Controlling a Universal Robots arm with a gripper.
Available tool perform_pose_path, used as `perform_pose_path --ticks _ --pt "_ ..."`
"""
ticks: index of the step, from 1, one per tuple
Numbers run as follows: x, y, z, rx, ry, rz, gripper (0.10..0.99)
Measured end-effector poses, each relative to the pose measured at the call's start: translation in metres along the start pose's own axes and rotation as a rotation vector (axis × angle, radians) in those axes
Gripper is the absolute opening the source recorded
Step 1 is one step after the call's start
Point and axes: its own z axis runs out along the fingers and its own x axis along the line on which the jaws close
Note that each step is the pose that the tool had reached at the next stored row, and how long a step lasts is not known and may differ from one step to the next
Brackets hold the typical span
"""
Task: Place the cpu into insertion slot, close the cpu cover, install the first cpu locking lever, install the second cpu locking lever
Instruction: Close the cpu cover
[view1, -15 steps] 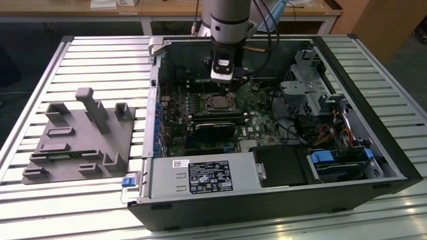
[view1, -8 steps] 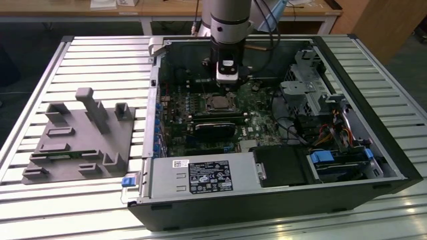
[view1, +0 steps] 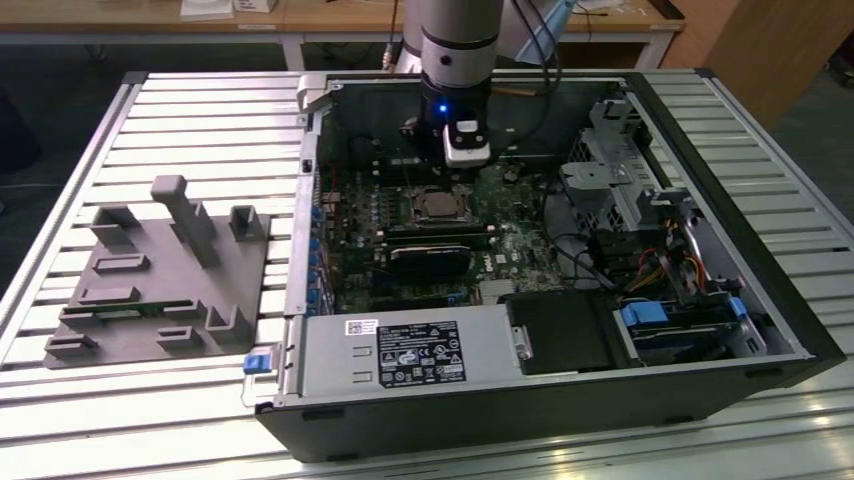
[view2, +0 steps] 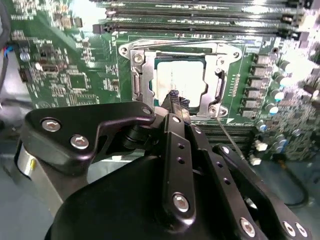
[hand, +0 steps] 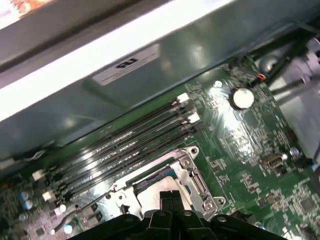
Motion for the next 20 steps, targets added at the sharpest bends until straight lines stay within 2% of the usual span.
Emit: perform_pose_path --ticks 15,17,20 --pt "0.0 0.0 0.0002 -0.003 0.0134 -0.271 0.106" --pt "-0.0001 -0.0002 0.0005 -0.003 0.0146 -0.296 0.106" --pt "-0.0011 -0.0022 0.0008 -0.003 0.015 -0.301 0.106"
